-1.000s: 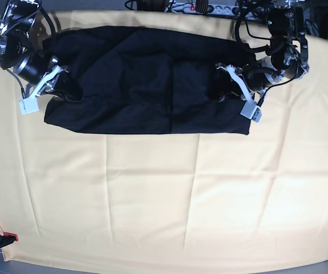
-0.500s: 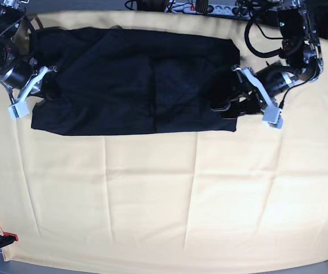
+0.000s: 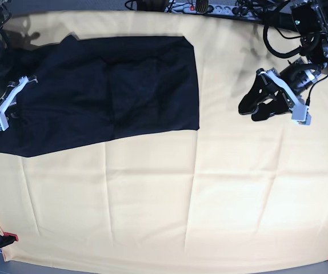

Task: Fold the T-shirt properly
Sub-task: 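Grasp the other strip end with the right gripper and fold it over, then press and flatten the folded bundle with the right gripper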

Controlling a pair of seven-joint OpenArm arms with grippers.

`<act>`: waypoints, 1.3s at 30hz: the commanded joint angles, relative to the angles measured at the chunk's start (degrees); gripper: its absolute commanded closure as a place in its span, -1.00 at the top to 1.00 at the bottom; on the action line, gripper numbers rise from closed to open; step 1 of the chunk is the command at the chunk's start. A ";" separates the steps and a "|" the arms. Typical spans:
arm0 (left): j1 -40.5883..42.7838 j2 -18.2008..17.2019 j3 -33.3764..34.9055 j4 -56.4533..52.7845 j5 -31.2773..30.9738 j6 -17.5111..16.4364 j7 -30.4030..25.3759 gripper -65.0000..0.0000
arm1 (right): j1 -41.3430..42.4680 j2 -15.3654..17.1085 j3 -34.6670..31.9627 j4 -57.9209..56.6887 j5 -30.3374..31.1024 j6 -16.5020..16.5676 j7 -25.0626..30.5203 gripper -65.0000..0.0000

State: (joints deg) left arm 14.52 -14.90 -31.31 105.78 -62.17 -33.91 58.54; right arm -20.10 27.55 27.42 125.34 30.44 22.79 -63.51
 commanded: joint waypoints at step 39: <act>0.07 -0.68 -0.24 1.20 -3.28 -0.44 1.44 0.01 | 7.50 -24.28 -30.86 -4.55 15.82 14.12 8.66 -1.00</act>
State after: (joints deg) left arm 15.07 -14.96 -31.20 105.93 -64.10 -33.91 61.12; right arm -13.26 3.42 -3.46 119.79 44.60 36.53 -56.95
